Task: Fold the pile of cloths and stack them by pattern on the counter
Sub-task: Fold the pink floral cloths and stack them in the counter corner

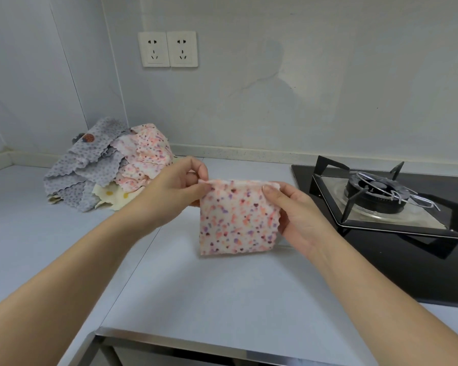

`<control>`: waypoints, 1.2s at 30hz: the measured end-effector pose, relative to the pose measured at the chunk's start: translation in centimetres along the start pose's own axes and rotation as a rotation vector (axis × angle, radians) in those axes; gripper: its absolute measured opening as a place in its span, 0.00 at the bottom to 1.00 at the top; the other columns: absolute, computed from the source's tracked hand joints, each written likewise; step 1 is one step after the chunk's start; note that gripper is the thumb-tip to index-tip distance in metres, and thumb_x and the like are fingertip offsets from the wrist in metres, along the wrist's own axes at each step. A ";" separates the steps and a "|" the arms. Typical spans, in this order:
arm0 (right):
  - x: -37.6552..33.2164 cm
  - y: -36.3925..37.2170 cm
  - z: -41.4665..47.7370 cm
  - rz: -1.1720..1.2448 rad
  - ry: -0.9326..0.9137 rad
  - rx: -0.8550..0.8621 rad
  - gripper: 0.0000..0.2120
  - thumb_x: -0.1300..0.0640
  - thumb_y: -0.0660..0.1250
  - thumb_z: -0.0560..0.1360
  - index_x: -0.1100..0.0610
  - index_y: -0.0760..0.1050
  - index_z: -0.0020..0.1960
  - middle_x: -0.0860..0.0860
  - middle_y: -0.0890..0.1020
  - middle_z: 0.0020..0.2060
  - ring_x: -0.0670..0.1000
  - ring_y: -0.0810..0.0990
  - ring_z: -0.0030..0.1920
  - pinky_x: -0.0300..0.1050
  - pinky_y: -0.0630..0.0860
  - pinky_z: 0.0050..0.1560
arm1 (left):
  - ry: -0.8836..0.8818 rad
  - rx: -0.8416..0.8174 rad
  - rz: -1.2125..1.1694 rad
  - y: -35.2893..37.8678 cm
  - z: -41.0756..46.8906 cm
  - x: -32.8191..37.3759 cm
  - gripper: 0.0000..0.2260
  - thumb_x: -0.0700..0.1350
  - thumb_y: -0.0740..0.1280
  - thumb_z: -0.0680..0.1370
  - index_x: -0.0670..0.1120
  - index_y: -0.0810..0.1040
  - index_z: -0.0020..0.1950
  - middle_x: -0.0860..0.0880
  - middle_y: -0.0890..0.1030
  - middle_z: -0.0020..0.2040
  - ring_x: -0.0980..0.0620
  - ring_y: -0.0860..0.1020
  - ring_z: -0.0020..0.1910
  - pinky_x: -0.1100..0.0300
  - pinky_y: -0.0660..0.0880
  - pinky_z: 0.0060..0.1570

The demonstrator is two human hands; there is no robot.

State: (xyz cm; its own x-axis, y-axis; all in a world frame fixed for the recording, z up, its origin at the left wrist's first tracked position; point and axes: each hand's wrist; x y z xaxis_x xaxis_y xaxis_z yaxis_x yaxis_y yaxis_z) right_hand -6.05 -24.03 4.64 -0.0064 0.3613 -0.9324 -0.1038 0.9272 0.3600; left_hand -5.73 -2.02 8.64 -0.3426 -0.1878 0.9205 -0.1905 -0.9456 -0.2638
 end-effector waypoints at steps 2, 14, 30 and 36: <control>0.4 0.1 0.2 0.007 -0.017 0.043 0.03 0.58 0.70 0.73 0.54 0.76 0.43 0.50 0.82 0.38 0.49 0.80 0.41 0.44 0.77 0.44 | -0.117 0.101 -0.188 1.3 0.2 -0.9 0.06 0.36 0.65 0.78 0.46 0.72 0.52 0.46 0.81 0.39 0.52 0.79 0.39 0.58 0.79 0.43; 2.7 1.1 0.8 -0.138 0.185 0.154 0.12 0.49 0.67 0.77 0.58 0.79 0.52 0.52 0.86 0.46 0.51 0.84 0.49 0.44 0.78 0.46 | -0.185 0.483 0.175 5.9 -0.8 -4.0 0.11 0.47 0.55 0.83 0.47 0.68 0.41 0.52 0.71 0.38 0.55 0.70 0.37 0.59 0.67 0.36; 4.3 2.1 0.7 -0.240 0.030 0.232 0.19 0.48 0.60 0.81 0.66 0.75 0.50 0.57 0.84 0.47 0.55 0.84 0.49 0.52 0.81 0.53 | -0.279 0.419 -0.057 4.2 -0.1 -7.5 0.22 0.57 0.61 0.78 0.37 0.73 0.42 0.46 0.75 0.40 0.50 0.74 0.40 0.53 0.71 0.43; 5.5 1.7 1.2 -0.318 -0.089 0.255 0.20 0.49 0.59 0.81 0.68 0.72 0.50 0.65 0.79 0.50 0.54 0.80 0.45 0.55 0.78 0.51 | -0.227 0.518 0.088 3.6 -0.2 -8.0 0.25 0.56 0.55 0.82 0.34 0.73 0.44 0.47 0.74 0.40 0.52 0.73 0.40 0.50 0.75 0.46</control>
State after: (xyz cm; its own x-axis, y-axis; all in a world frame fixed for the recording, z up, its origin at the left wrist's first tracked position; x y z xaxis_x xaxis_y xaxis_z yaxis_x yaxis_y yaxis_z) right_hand -5.03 -20.32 0.14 0.0730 0.0501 -0.9961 0.1627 0.9848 0.0614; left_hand -3.87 -3.92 0.31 -0.1192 -0.2699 0.9555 0.3255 -0.9198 -0.2192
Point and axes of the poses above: each hand's wrist, its own z-axis towards the middle knuckle, its own y-axis out of the palm, x = y × z
